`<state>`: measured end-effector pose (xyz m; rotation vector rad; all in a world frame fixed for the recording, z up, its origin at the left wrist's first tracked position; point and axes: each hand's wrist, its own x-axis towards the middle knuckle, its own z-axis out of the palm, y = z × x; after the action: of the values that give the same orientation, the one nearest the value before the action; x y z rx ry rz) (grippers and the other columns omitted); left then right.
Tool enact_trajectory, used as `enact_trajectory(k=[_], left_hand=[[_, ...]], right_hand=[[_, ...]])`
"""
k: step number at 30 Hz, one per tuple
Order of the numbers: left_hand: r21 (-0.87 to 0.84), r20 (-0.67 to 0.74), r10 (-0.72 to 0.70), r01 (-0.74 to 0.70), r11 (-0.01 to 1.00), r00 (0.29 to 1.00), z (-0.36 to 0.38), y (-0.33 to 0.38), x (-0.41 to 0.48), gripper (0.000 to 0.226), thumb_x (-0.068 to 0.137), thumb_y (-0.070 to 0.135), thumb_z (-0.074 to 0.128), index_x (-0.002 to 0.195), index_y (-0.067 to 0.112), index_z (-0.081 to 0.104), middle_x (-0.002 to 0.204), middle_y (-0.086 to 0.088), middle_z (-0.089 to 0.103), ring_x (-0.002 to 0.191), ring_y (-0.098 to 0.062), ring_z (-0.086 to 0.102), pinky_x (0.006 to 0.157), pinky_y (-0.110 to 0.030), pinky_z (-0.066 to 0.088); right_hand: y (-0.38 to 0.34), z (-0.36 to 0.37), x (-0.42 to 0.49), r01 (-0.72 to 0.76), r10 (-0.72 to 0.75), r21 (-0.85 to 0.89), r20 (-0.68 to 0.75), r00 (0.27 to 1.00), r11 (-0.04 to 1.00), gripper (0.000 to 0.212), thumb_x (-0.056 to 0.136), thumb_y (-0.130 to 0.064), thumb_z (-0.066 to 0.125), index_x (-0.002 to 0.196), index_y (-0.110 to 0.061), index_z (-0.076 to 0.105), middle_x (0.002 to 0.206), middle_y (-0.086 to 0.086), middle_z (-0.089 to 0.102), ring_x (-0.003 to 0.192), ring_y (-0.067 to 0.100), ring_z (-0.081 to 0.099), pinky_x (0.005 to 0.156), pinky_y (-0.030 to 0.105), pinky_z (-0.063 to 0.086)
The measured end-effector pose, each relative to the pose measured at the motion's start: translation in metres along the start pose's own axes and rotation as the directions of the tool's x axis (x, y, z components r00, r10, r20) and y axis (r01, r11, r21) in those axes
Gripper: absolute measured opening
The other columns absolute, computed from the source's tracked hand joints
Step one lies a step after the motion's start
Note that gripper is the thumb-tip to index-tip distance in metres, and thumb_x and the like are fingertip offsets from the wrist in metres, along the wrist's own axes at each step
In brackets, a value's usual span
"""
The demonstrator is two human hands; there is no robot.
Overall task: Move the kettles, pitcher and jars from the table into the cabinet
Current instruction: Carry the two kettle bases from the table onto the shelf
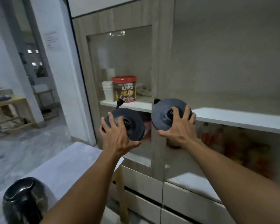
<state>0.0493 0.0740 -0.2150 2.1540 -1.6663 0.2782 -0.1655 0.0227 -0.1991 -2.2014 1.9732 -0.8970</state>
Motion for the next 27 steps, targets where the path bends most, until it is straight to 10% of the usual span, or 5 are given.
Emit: enact_trajectory(k=[14,27], left_hand=[[-0.226,0.016,0.384,-0.37,0.901,0.923,0.001,0.218,0.019,0.122,0.057,0.079,0.071,0.148,0.019,0.017,0.164,-0.02,-0.003,0.148,-0.05,0.003,0.116,-0.061,0.019],[-0.258,0.152,0.38,-0.334,0.906,0.912,0.078,0.399,0.143,0.125,0.054,0.078,0.072,0.147,0.017,0.017,0.161,-0.019,0.011,0.145,-0.05,0.012,0.114,-0.061,0.023]], right_hand=[[0.161,-0.136,-0.017,-0.404,0.372,-0.124,-0.219,0.902,0.906,0.11,0.066,-0.066,0.075,0.151,-0.031,0.014,0.162,0.021,-0.007,0.144,0.054,0.006,0.115,0.06,0.021],[0.32,-0.145,0.133,-0.509,0.492,-0.119,-0.147,0.858,0.853,0.11,0.062,-0.067,0.074,0.148,-0.031,0.015,0.158,0.021,0.003,0.14,0.054,0.017,0.111,0.055,0.03]])
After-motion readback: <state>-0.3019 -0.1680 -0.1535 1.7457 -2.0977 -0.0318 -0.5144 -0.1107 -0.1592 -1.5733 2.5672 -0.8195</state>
